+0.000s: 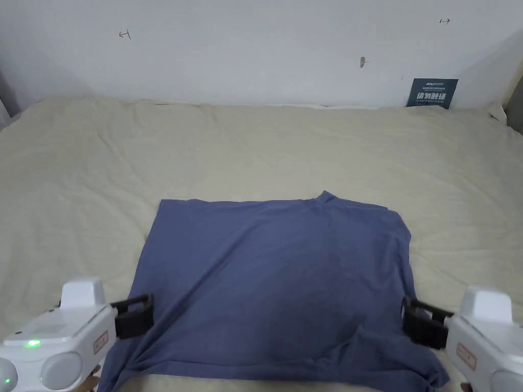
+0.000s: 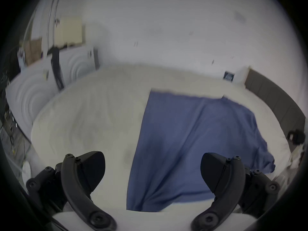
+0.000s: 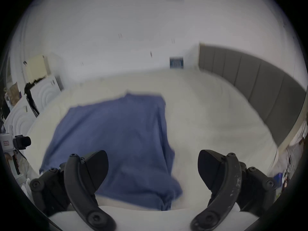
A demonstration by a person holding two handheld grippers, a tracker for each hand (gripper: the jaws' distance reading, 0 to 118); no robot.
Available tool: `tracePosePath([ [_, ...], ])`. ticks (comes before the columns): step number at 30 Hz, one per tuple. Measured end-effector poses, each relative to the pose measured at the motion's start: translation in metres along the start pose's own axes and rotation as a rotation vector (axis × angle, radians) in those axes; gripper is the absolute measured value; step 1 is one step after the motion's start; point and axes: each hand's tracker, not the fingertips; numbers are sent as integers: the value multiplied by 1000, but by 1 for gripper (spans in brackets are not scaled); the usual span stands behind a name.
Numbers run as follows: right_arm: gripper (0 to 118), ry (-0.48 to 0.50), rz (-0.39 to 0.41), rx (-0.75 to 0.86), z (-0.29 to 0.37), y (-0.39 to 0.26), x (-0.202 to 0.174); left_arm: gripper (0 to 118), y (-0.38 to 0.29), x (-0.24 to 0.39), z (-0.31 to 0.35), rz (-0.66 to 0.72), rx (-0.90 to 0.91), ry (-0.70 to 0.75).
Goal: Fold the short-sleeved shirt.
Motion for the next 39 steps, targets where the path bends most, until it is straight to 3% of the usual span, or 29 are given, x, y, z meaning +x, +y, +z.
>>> tracePosePath([
  [4,111,-19,56,229,32,37,-23,109,32,22,29,-62,209,-3],
  [6,108,-34,84,291,42,47,-33,97,40,32,39,-66,283,23],
  [7,100,-39,96,320,47,49,-38,83,43,37,43,-65,315,27],
  [9,97,-50,129,366,54,50,-46,79,46,42,48,-60,361,17],
  [11,67,-58,146,378,56,49,-52,42,45,47,51,-65,388,5],
  [12,42,-56,149,378,56,48,-54,18,44,49,50,-77,398,-5],
  [13,7,-65,156,382,56,47,-56,0,43,51,50,-87,397,-3],
  [14,1,-71,171,398,57,47,-58,0,44,50,49,-90,388,-18],
  [19,1,-45,153,371,58,47,-57,0,38,48,40,-106,313,-32],
  [28,1,-40,139,318,46,37,-46,0,-20,-5,18,-62,-77,-28],
  [30,1,-39,138,305,44,35,-46,5,-37,-19,10,-31,-175,-28],
  [31,1,-37,138,300,43,34,-46,24,-45,-26,7,-13,-206,-24],
  [34,1,-38,139,286,41,31,-47,110,-65,-40,-5,59,-323,-35],
  [35,1,-40,138,282,40,30,-47,116,-72,-41,-10,77,-380,-31],
  [39,1,-38,128,259,37,27,-46,112,-93,-39,-23,60,-405,6],
])
